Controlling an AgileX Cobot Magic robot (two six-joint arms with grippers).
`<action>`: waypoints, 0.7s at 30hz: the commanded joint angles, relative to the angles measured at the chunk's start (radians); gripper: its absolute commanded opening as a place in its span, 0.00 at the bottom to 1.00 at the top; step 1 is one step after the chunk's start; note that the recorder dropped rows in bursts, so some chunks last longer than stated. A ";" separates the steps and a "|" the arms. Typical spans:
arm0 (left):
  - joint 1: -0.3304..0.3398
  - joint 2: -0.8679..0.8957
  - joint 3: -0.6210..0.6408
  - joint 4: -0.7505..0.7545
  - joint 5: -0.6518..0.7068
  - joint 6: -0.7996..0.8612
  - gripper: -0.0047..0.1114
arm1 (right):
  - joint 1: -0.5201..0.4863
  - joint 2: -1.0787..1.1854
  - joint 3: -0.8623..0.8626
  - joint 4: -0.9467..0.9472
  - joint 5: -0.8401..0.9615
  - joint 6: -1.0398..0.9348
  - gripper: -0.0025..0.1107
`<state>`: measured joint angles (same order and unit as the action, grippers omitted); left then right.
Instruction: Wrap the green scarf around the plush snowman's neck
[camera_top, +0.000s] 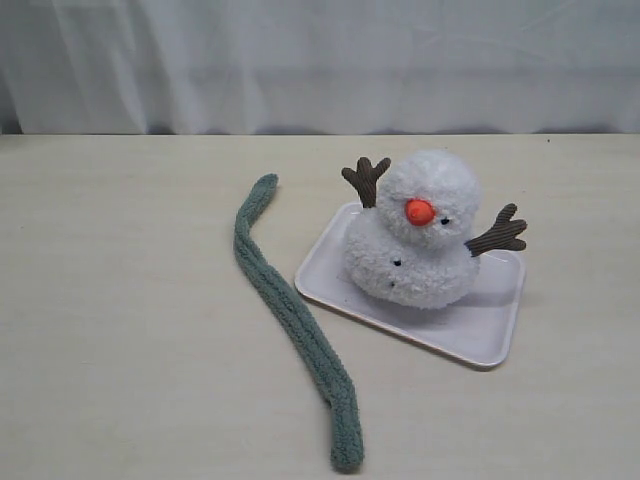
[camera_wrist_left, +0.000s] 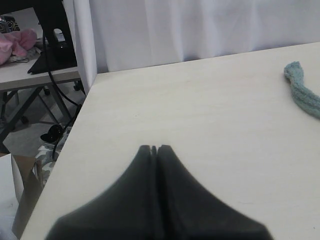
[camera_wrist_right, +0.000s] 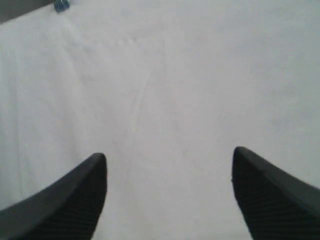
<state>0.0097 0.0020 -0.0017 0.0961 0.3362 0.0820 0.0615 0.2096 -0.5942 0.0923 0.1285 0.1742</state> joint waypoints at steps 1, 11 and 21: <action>0.001 -0.002 0.002 -0.003 -0.013 0.000 0.04 | -0.004 0.151 -0.178 -0.001 0.318 -0.079 0.71; 0.001 -0.002 0.002 -0.003 -0.013 0.000 0.04 | -0.004 0.504 -0.344 0.512 0.664 -0.639 0.71; 0.001 -0.002 0.002 -0.003 -0.013 0.000 0.04 | 0.112 0.927 -0.344 0.803 0.718 -1.048 0.71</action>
<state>0.0097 0.0020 -0.0017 0.0961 0.3362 0.0820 0.1149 1.0455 -0.9345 0.8747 0.8604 -0.7997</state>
